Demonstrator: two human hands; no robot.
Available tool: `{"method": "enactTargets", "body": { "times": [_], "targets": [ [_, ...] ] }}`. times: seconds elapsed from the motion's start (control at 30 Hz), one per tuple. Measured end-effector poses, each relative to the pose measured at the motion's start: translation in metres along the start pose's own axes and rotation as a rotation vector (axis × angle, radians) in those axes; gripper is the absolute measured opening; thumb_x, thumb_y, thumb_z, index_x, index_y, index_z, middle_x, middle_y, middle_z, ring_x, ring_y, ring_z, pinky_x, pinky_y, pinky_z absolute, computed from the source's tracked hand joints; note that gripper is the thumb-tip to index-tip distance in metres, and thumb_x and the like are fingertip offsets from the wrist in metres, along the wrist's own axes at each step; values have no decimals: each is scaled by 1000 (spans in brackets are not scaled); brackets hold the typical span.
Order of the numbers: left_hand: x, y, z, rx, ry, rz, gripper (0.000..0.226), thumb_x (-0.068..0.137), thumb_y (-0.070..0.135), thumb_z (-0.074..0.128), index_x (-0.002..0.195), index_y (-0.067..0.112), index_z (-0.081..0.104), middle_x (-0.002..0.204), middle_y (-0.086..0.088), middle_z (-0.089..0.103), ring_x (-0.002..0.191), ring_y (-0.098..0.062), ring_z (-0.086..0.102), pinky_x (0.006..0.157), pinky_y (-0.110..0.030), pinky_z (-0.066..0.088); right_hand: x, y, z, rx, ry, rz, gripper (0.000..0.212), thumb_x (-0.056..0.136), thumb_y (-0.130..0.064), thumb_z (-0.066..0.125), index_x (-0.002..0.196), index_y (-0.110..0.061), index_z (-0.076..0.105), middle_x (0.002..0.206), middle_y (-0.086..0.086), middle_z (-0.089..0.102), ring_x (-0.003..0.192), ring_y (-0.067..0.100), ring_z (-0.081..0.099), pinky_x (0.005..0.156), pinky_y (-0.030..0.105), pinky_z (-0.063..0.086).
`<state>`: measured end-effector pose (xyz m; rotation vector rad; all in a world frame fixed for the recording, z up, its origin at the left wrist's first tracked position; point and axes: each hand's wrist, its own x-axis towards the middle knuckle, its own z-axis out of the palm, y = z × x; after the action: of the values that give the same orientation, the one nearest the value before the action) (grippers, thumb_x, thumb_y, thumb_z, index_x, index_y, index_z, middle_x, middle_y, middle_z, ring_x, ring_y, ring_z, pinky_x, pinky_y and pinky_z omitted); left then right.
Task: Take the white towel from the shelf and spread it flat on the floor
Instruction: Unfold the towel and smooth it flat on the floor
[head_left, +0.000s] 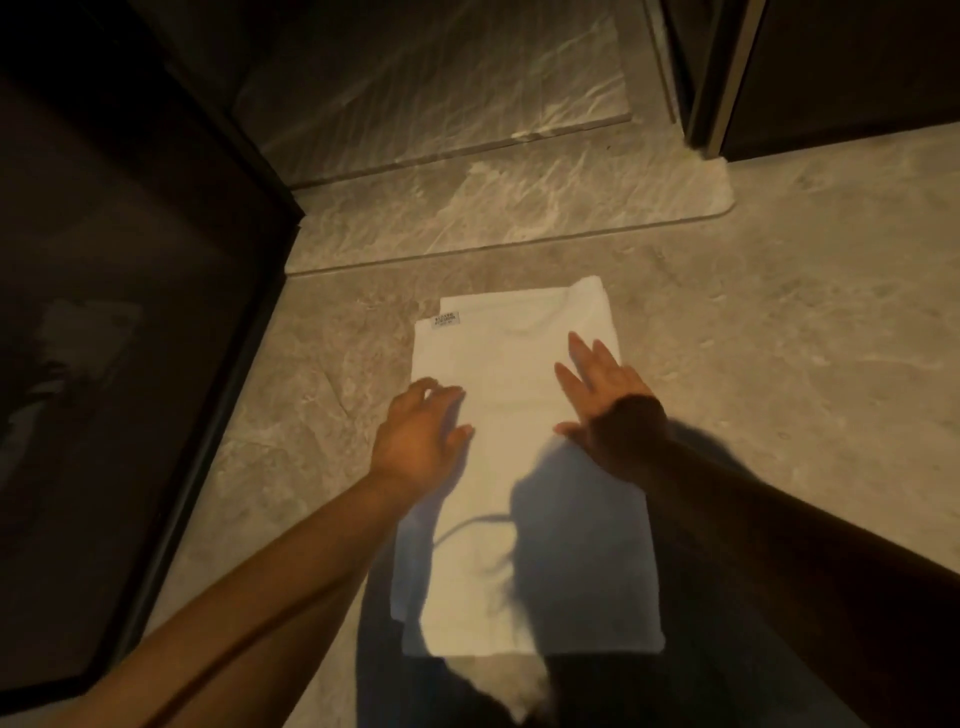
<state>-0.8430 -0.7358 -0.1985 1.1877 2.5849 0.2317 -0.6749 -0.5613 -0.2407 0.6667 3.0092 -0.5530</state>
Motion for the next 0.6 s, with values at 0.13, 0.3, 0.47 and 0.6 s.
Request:
{"method": "enactTargets", "body": {
  "times": [0.13,0.3,0.47,0.6],
  "targets": [
    [-57,9,20,19,-69,-172,81,73,68,35,140,24,37,150,-6,29,135,-24,32,107,-33,33,-10,-31,3,49,97,-3,55,76,-31,74,122,-5,57,143,25,39,125,45,44,95,52,43],
    [-81,-2,25,-160,-177,-387,77,81,41,66,143,17,26,136,-16,34,121,-35,43,101,-39,40,-58,-31,32,102,46,-83,68,82,-53,51,135,-10,47,145,20,38,133,43,35,103,60,31],
    [-61,-14,21,-57,-147,-386,66,90,34,56,146,18,23,137,-16,36,124,-35,42,104,-40,37,-28,-30,33,119,-84,-138,76,84,-57,51,147,-26,21,158,7,6,145,30,4,115,42,9],
    [-43,-33,2,14,-90,-532,46,93,30,52,133,15,38,129,-19,47,118,-36,49,99,-42,42,-5,-39,14,287,-68,-236,64,78,-28,70,135,-12,46,152,17,26,140,32,24,110,38,27]
  ]
}}
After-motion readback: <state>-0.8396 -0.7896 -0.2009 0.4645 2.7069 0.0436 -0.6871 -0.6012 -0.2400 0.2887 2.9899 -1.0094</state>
